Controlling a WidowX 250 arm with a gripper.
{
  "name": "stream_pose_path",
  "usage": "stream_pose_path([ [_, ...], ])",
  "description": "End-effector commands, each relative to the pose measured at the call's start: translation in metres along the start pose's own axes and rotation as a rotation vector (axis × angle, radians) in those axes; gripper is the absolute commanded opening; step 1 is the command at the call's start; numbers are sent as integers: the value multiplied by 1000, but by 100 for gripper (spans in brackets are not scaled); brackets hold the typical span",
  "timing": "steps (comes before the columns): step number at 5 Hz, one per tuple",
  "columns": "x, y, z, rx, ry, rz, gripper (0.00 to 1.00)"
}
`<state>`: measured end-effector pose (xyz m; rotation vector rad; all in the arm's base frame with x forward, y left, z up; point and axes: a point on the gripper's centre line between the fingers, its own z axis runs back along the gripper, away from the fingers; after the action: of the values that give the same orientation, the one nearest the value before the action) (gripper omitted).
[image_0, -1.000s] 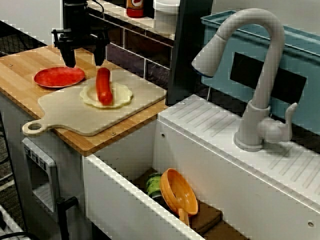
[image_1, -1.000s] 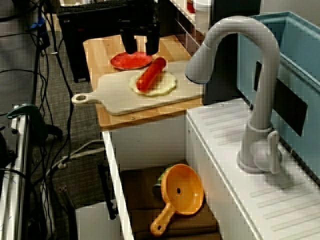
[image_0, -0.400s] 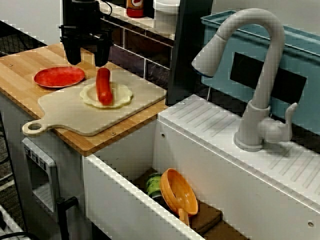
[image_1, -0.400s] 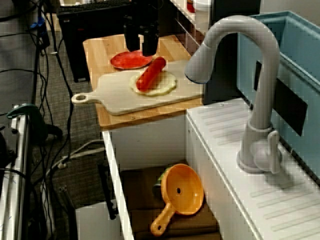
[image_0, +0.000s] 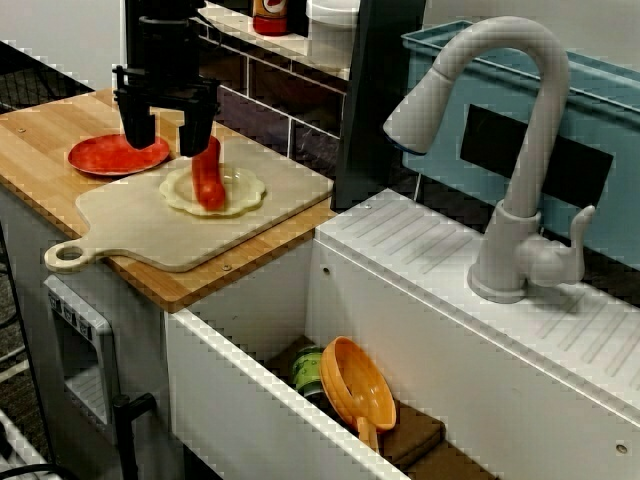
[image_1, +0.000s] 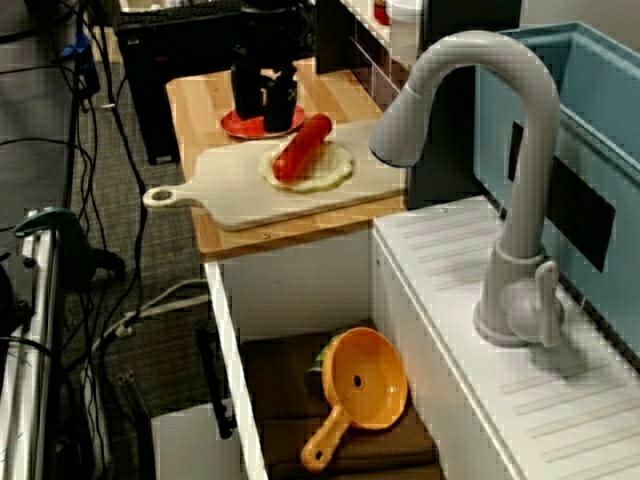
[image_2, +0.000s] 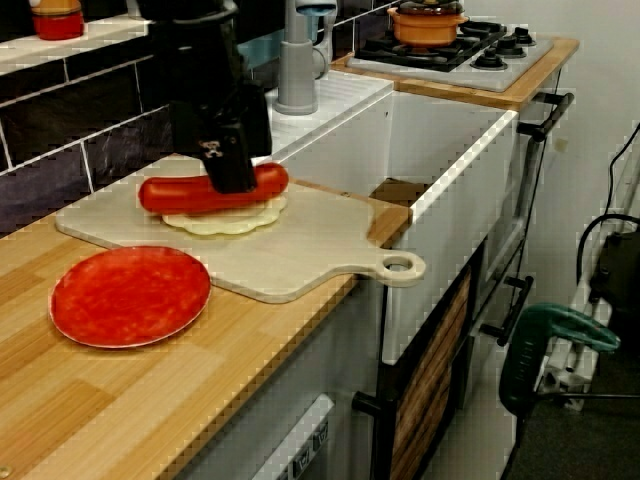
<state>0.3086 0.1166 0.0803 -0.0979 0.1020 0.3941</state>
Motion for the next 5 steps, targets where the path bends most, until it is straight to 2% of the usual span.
stream_pose_path([
  [1,-10,-10,17,-30,-83,48,100],
  [2,-7,-17,19,-71,-185,163,100],
  [4,7,-33,25,-116,-264,241,100],
  [5,8,-37,23,-123,-281,236,100],
])
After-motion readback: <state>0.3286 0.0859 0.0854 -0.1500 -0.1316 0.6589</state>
